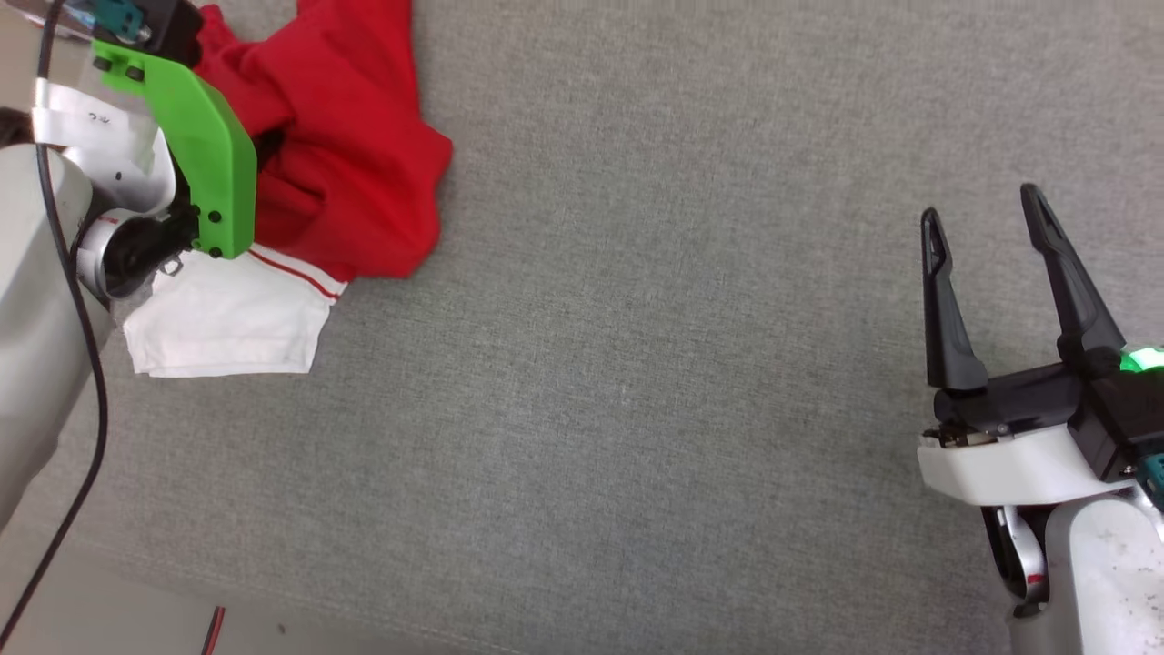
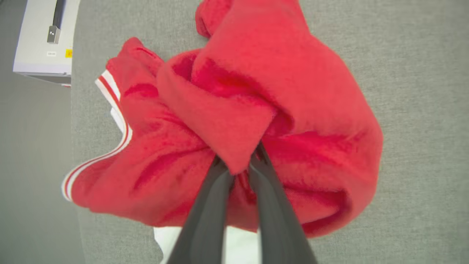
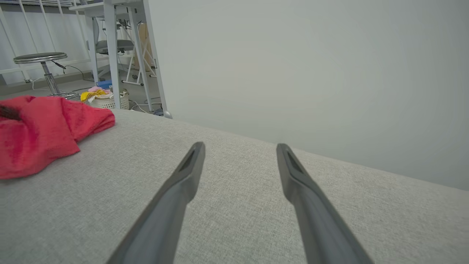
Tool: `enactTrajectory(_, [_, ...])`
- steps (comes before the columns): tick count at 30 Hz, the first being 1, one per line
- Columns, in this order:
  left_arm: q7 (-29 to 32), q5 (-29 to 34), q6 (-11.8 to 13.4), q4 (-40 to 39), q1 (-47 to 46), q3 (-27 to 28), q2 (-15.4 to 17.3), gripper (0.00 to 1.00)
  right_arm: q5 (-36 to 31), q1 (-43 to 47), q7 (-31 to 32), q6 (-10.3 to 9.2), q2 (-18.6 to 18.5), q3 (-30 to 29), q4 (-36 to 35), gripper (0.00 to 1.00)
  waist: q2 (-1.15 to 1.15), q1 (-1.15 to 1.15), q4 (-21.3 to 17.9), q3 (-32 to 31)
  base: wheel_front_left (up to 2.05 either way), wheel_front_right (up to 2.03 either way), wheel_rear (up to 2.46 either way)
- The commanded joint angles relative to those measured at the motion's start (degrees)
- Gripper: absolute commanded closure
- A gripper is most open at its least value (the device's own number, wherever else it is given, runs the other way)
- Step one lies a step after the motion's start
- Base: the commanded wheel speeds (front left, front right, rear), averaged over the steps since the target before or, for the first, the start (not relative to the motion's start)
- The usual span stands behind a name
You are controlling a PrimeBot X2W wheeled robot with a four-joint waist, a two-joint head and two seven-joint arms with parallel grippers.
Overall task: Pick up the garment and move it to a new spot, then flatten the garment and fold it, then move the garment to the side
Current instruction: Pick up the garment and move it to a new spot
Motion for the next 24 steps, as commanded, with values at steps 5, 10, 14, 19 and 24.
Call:
enactTrajectory(5, [-2.74,1.39,-0.16,-5.70,-3.62,-3.38,2.91,1.00,1.04,1.97,-0.27,-0.04,0.55,-0.60,0.54,0.00,0.00,0.00,-1.19,-6.25,0.00,0.00,0.00])
enactTrajectory(10, [-3.34,2.40,-0.16,-12.84,-6.90,-7.58,2.78,1.00,3.67,2.82,-0.27,-0.04,0.70,-0.96,0.97,0.00,0.00,0.00,-4.62,-8.58,0.00,0.00,0.00])
enactTrajectory(14, [-3.48,3.21,-0.16,-17.09,-9.23,-10.19,1.19,1.00,5.26,2.95,-0.27,-0.04,0.71,-1.11,1.16,0.00,0.00,0.00,-7.88,-9.17,0.00,0.00,0.00])
enactTrajectory(19, [-3.30,3.42,-0.16,-20.69,-12.09,-13.52,-2.47,1.00,6.76,2.92,-0.27,-0.04,0.71,-1.48,1.00,0.00,0.00,0.00,-12.35,-9.15,0.00,0.00,0.00])
enactTrajectory(24, [-4.04,3.76,-0.16,-22.10,-15.73,-18.03,-7.69,1.00,7.96,2.66,-0.27,-0.04,0.71,-2.25,0.94,0.00,0.00,0.00,-16.41,-8.25,0.00,0.00,0.00])
